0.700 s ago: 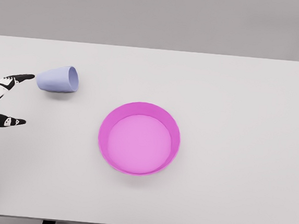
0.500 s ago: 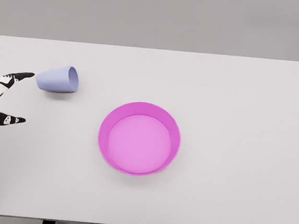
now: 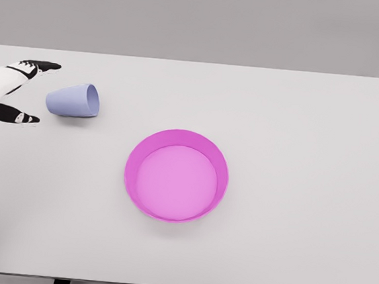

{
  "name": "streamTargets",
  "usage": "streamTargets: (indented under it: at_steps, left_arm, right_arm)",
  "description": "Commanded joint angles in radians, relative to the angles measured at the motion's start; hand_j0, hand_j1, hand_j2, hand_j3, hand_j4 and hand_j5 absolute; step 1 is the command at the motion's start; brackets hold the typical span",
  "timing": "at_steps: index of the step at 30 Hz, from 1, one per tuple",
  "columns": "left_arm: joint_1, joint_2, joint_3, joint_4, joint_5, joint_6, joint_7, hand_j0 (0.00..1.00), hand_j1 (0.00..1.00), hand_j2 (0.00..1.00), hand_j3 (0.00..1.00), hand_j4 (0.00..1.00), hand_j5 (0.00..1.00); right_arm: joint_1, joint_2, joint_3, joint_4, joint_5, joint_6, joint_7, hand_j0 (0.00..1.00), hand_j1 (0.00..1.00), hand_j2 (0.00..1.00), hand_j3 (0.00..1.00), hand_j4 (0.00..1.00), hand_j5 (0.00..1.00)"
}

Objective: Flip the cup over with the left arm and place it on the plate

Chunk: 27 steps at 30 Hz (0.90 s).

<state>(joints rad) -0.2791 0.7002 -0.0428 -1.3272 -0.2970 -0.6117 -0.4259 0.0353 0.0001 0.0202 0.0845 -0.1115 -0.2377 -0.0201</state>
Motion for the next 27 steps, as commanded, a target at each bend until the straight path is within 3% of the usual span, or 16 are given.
streamTargets:
  at_steps: [1,3,4,9,11,18,23,25,27]
  left_arm:
    - [0.000,0.001,-0.107,0.042,-0.010,0.001,-0.002,1.00,1.00,1.00,1.00,1.00,1.00]
    - [-0.126,-0.008,-0.196,0.164,-0.005,0.001,-0.002,1.00,1.00,1.00,1.00,1.00,1.00]
    - [-0.146,-0.010,-0.212,0.190,-0.004,0.001,-0.001,1.00,1.00,1.00,1.00,1.00,1.00]
    - [-0.173,0.002,-0.253,0.258,-0.007,0.001,0.001,1.00,1.00,1.00,1.00,1.00,1.00]
    - [-0.210,0.001,-0.293,0.256,-0.005,0.001,0.001,1.00,1.00,1.00,1.00,1.00,1.00]
    - [-0.250,-0.005,-0.333,0.264,-0.004,0.001,-0.001,1.00,1.00,1.00,1.00,1.00,1.00]
    - [-0.269,0.002,-0.335,0.302,-0.002,0.001,-0.001,1.00,1.00,1.00,1.00,1.00,1.00]
    - [-0.302,-0.002,-0.339,0.321,-0.002,0.001,-0.005,1.00,1.00,1.00,1.00,1.00,1.00]
    - [-0.307,-0.013,-0.341,0.322,-0.001,0.001,-0.046,1.00,1.00,1.00,1.00,1.00,1.00]
  right_arm:
    - [0.000,0.000,0.000,0.000,0.000,0.000,0.000,1.00,1.00,1.00,1.00,1.00,1.00]
    - [0.000,0.000,0.000,0.000,0.000,0.000,0.000,1.00,1.00,1.00,1.00,1.00,1.00]
    - [0.000,0.000,0.000,0.000,0.000,0.000,0.000,1.00,1.00,1.00,1.00,1.00,1.00]
    - [0.000,0.000,0.000,0.000,0.000,0.000,0.000,1.00,1.00,1.00,1.00,1.00,1.00]
    - [0.000,0.000,0.000,0.000,0.000,0.000,0.000,1.00,1.00,1.00,1.00,1.00,1.00]
    - [0.000,0.000,0.000,0.000,0.000,0.000,0.000,1.00,1.00,1.00,1.00,1.00,1.00]
    - [0.000,0.000,0.000,0.000,0.000,0.000,0.000,1.00,1.00,1.00,1.00,1.00,1.00]
    - [0.000,0.000,0.000,0.000,0.000,0.000,0.000,1.00,1.00,1.00,1.00,1.00,1.00]
    - [0.000,0.000,0.000,0.000,0.000,0.000,0.000,1.00,1.00,1.00,1.00,1.00,1.00]
